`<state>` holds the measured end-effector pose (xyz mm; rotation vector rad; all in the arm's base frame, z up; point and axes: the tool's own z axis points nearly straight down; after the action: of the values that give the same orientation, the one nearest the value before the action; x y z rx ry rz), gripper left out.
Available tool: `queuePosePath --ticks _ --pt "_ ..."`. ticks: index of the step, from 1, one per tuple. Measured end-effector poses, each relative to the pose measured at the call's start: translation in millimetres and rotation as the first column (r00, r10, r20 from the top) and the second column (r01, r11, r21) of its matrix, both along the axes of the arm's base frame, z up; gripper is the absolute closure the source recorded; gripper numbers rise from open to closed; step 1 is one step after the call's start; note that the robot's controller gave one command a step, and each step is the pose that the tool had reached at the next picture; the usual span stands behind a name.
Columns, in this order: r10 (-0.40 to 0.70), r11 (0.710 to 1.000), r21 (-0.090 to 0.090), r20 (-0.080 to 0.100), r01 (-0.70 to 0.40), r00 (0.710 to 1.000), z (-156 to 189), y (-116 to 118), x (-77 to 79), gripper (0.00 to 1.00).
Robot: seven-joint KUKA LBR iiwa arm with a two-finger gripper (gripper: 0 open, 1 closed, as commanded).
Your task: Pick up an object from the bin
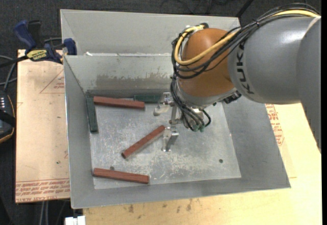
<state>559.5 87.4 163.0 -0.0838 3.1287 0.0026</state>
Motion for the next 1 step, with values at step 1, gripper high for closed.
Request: queuePosePath --ticks 1 --pt "0.023 1.000 0.003 -0.010 -0.023 1.000 -34.4 19.9 9.4 0.00"
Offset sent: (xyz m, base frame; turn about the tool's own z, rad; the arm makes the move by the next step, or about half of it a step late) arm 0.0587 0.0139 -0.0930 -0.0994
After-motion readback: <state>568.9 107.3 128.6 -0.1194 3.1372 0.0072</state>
